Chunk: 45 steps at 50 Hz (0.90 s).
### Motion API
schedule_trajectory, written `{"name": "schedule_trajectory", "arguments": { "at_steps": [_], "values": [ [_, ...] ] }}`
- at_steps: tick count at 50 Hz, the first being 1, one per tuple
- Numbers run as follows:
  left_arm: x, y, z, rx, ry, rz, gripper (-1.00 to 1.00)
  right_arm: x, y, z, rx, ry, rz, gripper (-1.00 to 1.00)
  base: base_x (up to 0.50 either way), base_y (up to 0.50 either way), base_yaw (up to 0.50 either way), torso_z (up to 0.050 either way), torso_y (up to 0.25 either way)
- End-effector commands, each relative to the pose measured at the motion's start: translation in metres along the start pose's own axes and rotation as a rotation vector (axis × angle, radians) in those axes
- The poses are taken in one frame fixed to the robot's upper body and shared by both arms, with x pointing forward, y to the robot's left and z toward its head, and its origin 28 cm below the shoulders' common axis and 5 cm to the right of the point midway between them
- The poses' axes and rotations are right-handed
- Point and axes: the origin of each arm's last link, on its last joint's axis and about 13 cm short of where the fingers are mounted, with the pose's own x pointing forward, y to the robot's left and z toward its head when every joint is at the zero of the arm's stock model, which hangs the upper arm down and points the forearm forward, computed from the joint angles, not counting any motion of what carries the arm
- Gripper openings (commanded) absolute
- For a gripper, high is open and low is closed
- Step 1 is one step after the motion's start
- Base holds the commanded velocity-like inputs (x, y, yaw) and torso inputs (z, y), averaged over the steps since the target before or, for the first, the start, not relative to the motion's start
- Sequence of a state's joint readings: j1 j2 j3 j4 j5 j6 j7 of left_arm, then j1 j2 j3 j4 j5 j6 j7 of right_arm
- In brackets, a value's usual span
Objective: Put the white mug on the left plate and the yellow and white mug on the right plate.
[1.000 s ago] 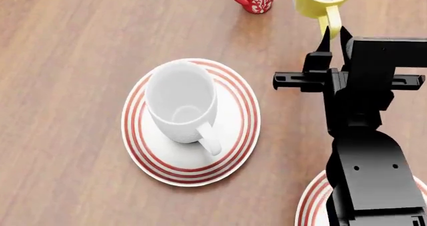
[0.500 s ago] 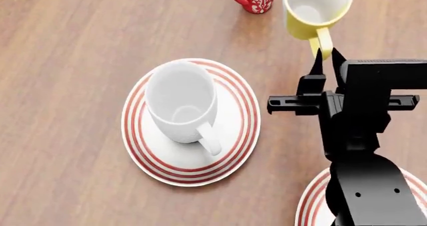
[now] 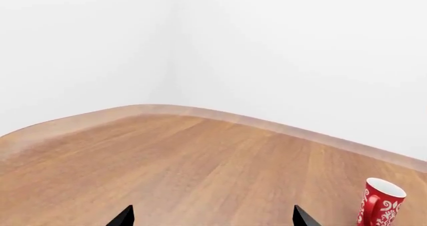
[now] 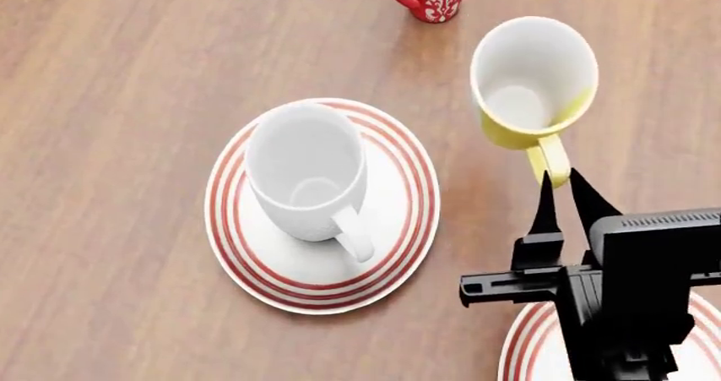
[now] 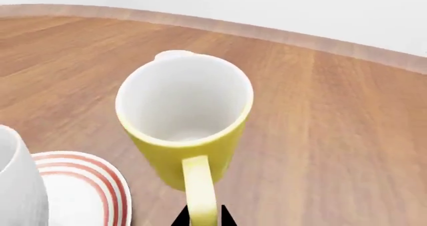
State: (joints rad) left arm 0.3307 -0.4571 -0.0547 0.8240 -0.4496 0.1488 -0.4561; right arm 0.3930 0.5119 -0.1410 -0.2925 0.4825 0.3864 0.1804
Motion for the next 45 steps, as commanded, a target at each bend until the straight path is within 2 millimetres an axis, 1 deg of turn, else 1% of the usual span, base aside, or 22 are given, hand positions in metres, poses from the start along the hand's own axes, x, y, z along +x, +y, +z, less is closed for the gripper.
{"name": "schedule_trajectory", "arguments": {
  "at_steps": [1, 4, 11, 16, 21, 26, 28, 29, 34, 42, 45],
  "values": [
    [0.0, 0.001, 0.001, 0.0, 0.001, 0.0, 1.0, -0.037, -0.004, 0.007, -0.035, -0.015, -0.004, -1.0, 0.0, 0.0, 0.0, 0.0, 0.0],
    [0.0, 0.0, 0.002, -0.003, -0.002, -0.003, 1.0, -0.049, -0.007, 0.01, -0.029, -0.023, -0.008, -1.0, 0.0, 0.0, 0.0, 0.0, 0.005],
    [0.001, 0.0, 0.001, -0.004, 0.002, -0.003, 1.0, -0.072, -0.011, 0.012, -0.019, -0.03, -0.005, -1.0, 0.0, 0.0, 0.0, 0.0, 0.0],
    [0.002, 0.002, 0.001, -0.005, -0.001, 0.005, 1.0, -0.089, -0.012, 0.006, -0.028, 0.003, 0.004, -1.0, 0.0, 0.0, 0.0, 0.0, 0.0],
    [0.002, 0.0, 0.001, -0.004, -0.001, 0.0, 1.0, -0.106, -0.012, 0.006, -0.034, 0.022, 0.017, -1.0, 0.0, 0.0, 0.0, 0.0, 0.0],
    [0.002, 0.001, 0.001, -0.005, -0.002, 0.002, 1.0, -0.12, -0.014, 0.007, -0.052, 0.03, 0.013, -1.0, 0.0, 0.0, 0.0, 0.0, 0.0],
    [0.002, 0.0, 0.001, -0.005, -0.002, 0.0, 1.0, -0.122, -0.014, 0.008, -0.054, 0.031, 0.012, -1.0, 0.0, 0.0, 0.0, 0.0, 0.0],
    [0.002, 0.0, 0.001, -0.005, -0.001, 0.0, 1.0, -0.128, -0.016, 0.009, -0.058, 0.031, 0.005, -1.0, 0.0, 0.0, 0.0, 0.0, 0.0],
    [0.002, 0.0, 0.001, -0.004, -0.002, 0.0, 1.0, -0.14, -0.018, 0.011, -0.067, 0.037, -0.004, -1.0, 0.0, 0.0, 0.0, 0.0, 0.0],
    [0.002, 0.0, 0.0, -0.003, 0.0, -0.002, 1.0, -0.157, -0.017, 0.011, -0.075, 0.041, 0.0, -1.0, 0.0, 0.0, 0.0, 0.0, 0.0],
    [0.001, 0.0, 0.0, -0.003, 0.0, -0.002, 1.0, -0.165, -0.017, 0.008, -0.078, 0.051, 0.001, -1.0, 0.0, 0.0, 0.0, 0.0, 0.0]
  ]
}}
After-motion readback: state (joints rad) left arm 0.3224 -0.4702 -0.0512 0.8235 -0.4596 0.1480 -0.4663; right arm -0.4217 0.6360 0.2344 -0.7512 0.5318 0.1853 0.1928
